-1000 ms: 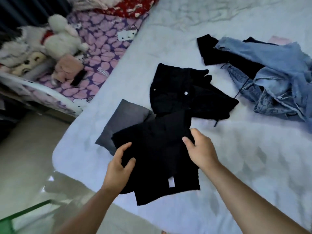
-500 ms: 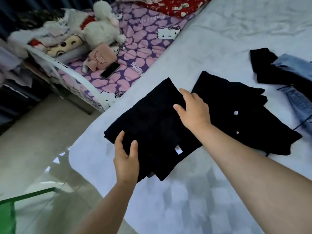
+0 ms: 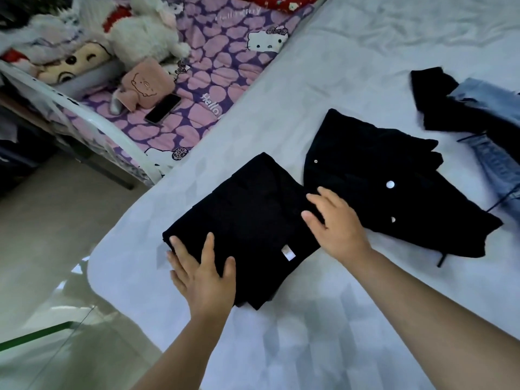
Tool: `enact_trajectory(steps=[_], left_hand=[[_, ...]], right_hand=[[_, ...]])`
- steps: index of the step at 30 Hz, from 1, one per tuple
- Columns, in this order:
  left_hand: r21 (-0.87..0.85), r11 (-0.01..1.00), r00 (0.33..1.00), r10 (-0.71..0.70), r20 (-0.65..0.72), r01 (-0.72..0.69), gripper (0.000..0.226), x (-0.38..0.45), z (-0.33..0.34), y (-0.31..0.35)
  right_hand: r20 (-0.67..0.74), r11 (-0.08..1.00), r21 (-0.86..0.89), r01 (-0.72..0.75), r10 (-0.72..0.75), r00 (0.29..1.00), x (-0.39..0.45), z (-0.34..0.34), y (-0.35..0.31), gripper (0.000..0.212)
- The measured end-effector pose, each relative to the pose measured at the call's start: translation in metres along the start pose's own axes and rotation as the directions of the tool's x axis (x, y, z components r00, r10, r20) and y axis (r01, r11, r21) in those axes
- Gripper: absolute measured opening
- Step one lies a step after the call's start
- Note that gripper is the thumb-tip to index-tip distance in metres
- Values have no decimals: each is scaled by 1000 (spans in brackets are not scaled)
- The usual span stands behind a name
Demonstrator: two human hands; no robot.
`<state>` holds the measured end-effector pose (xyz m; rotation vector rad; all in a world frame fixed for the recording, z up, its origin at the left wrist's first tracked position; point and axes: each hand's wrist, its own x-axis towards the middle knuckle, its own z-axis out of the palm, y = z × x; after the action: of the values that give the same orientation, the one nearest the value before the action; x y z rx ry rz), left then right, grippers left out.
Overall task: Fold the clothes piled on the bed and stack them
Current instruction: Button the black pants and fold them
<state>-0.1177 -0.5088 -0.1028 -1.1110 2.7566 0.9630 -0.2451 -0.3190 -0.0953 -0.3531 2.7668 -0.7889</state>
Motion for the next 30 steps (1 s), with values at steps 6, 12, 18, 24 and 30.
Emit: enact_trajectory(steps=[6,12,18,24,30], left_hand=[[65,903,904,422,67,-426,40,-13,33,13],[-9,670,655,729,197,-742,38,-38,85,58],[29,506,454,745,488,-862,47,-46,152,108],[219,591,559,485,672,-777,55,-56,193,104],[194,624,566,478,671,-757,60,-88,193,83]], right_hand=[[25,912,-163,-375,384,923,-9,-20,75,42],[-64,890,-344,-300,296,953,-30,-16,130,35],[-162,687,-618,-382,364,917,-48,-25,195,72],[-92,639,-746,-188,180,979,-47,-25,227,48],[-77,781,-608,-143,121,990,-81,-10,208,16]])
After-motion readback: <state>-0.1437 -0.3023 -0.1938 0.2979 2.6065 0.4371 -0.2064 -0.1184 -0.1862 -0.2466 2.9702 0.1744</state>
